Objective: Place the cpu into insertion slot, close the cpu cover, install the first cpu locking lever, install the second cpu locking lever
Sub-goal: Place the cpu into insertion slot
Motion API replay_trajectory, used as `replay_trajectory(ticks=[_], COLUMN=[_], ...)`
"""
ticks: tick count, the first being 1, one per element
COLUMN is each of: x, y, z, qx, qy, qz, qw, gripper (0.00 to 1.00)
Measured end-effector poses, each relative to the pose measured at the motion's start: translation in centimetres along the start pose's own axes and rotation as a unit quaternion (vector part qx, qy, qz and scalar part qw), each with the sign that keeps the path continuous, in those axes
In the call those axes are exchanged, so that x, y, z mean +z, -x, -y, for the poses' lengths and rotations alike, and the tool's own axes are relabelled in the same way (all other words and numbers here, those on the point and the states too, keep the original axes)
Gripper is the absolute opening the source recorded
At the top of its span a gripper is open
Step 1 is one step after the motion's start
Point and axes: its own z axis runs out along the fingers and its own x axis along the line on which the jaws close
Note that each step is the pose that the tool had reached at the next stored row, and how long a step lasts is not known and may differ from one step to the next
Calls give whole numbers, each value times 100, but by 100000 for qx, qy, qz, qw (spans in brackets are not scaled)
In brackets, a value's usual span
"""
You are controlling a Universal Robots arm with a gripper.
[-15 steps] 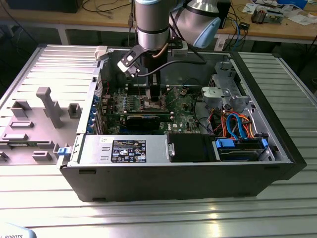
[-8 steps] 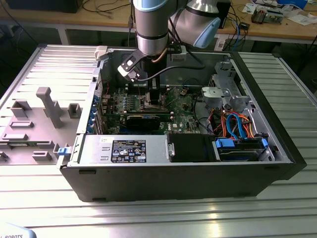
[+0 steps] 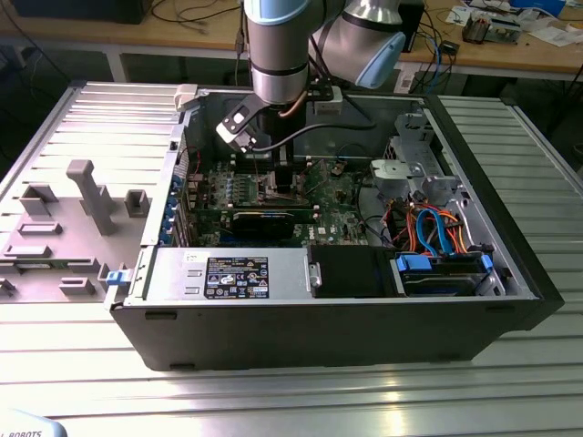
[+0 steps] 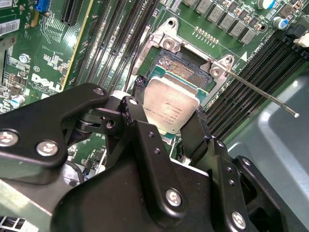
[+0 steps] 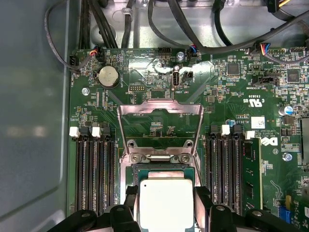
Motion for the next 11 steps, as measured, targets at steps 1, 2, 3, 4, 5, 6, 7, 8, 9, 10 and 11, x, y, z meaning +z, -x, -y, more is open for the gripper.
replay_trajectory(ticks=[1,2,3,4,5,6,7,8,9,10,11], x=[0,0,0,1,1,1,1,1,1,1,4], y=[0,0,0,0,0,0,0,0,0,0,0], z=[0,0,0,0,0,0,0,0,0,0,0], qx=[-2,2,-2,0,-1,-1,1,-2,1,-2,1], qy=[1,2,3,3,1,1,1,1,2,2,19], qz=[-2,2,0,-1,2,0,0,1,1,0,-16], qw=[100000,100000,100000,100000,100000,100000,100000,100000,100000,100000,100000], gripper=[54,54,54,54,54,54,54,54,54,54,54])
